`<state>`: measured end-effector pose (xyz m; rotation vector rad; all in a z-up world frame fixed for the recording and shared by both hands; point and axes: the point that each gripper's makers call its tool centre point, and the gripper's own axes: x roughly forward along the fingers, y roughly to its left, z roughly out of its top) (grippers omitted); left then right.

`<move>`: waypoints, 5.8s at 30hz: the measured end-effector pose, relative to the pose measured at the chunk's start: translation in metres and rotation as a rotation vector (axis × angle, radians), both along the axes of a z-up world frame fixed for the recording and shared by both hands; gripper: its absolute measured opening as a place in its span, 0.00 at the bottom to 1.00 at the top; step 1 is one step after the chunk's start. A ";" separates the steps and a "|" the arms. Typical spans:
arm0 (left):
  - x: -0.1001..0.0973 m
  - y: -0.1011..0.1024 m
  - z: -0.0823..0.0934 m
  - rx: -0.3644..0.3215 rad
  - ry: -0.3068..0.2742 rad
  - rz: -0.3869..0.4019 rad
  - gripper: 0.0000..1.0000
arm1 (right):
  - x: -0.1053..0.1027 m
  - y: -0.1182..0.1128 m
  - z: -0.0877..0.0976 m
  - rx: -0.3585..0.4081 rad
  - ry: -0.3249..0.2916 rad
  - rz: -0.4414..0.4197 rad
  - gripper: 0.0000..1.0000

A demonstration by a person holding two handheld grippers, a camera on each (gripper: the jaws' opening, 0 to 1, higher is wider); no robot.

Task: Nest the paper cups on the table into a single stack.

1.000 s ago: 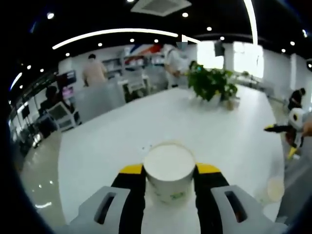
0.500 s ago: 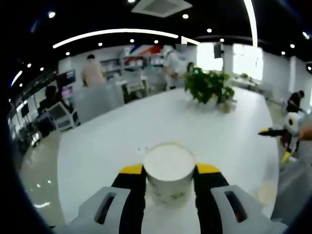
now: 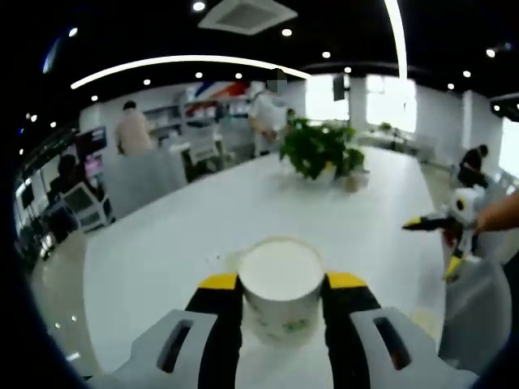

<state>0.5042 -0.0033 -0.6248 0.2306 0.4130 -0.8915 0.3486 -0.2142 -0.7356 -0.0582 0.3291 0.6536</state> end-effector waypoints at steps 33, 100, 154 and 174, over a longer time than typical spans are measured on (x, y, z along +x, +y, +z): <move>-0.090 -0.062 0.051 -0.037 -0.057 -0.239 0.37 | 0.004 0.016 0.041 0.046 -0.052 0.027 1.00; -0.204 -0.081 0.092 -0.391 -0.006 -0.448 0.38 | -0.068 0.107 0.183 0.522 0.097 0.579 0.18; -0.159 -0.017 0.047 -0.224 -0.030 -0.094 0.99 | -0.071 0.118 0.207 0.158 0.094 0.695 0.00; -0.154 0.056 -0.011 -0.074 -0.011 0.112 0.99 | -0.060 0.119 0.199 -0.366 0.254 0.734 0.00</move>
